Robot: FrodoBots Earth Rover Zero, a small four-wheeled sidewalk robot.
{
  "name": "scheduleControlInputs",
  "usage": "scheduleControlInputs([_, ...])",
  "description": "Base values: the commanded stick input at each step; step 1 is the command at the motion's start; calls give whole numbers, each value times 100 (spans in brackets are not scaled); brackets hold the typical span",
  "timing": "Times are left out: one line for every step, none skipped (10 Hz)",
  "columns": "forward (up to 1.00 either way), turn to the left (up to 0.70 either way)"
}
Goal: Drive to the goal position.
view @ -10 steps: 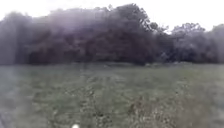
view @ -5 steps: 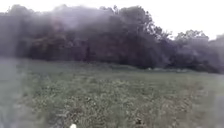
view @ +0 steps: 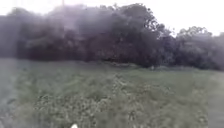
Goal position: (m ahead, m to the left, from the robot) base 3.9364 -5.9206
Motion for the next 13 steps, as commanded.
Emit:
scheduleControlInputs([70,0])
scheduleControlInputs([70,0])
scheduleControlInputs([70,0])
scheduleControlInputs([70,0])
scheduleControlInputs([70,0])
scheduleControlInputs([70,0])
scheduleControlInputs([70,0])
scheduleControlInputs([70,0])
scheduleControlInputs([70,0])
scheduleControlInputs([70,-33])
scheduleControlInputs([70,-35])
scheduleControlInputs([70,-35])
scheduleControlInputs([70,-4])
